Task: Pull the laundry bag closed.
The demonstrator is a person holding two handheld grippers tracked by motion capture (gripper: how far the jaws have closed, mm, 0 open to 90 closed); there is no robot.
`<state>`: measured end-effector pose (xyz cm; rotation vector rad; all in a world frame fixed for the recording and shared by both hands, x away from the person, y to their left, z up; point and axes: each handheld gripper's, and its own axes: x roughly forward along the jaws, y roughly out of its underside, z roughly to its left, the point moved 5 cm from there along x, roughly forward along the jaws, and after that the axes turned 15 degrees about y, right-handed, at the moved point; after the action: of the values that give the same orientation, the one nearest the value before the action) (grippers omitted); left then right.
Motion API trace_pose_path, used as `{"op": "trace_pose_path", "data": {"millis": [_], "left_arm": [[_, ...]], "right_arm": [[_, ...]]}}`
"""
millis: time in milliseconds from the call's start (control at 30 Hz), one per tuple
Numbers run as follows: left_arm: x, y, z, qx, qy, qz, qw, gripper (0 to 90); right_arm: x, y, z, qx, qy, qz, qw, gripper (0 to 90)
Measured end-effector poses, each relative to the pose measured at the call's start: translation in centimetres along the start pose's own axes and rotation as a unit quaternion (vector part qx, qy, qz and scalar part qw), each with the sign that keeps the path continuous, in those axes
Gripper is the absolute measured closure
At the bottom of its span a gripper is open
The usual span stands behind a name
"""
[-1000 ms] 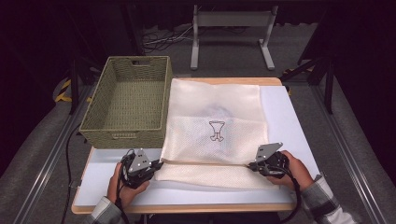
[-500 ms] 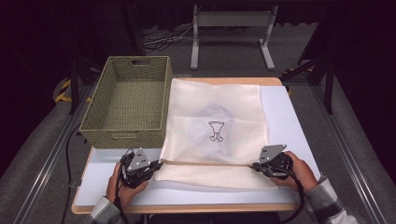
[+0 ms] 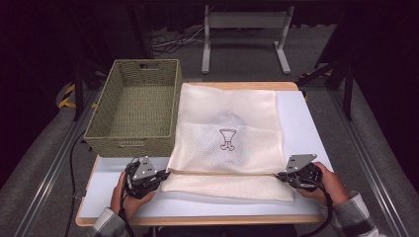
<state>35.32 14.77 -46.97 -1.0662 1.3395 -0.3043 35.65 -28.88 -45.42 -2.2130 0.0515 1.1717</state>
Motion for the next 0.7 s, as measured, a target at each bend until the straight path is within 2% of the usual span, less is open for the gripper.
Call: {"op": "trace_pose_path", "data": {"millis": [167, 200, 300, 533, 700], "left_arm": [[0.0, 0.1, 0.0, 0.003, 0.001, -0.002, 1.0000, 85.9], [0.0, 0.2, 0.0, 0.005, 0.001, -0.001, 1.0000, 85.9], [0.0, 0.2, 0.0, 0.008, 0.002, 0.001, 1.0000, 85.9], [0.2, 0.3, -0.3, 0.013, 0.003, 0.005, 0.9999, 85.9], [0.2, 0.3, -0.3, 0.014, 0.003, 0.005, 0.9999, 85.9]], "right_arm": [[-0.2, 0.6, -0.3, 0.005, 0.005, 0.002, 1.0000, 87.4], [-0.3, 0.9, -0.4, 0.012, 0.006, 0.001, 0.9999, 87.4], [-0.3, 1.0, -0.5, 0.011, 0.007, 0.002, 0.9999, 87.4], [-0.3, 1.2, -0.9, 0.005, 0.027, 0.011, 0.9996, 87.4], [-0.3, 1.2, -0.9, 0.002, 0.029, 0.012, 0.9995, 87.4]]}}
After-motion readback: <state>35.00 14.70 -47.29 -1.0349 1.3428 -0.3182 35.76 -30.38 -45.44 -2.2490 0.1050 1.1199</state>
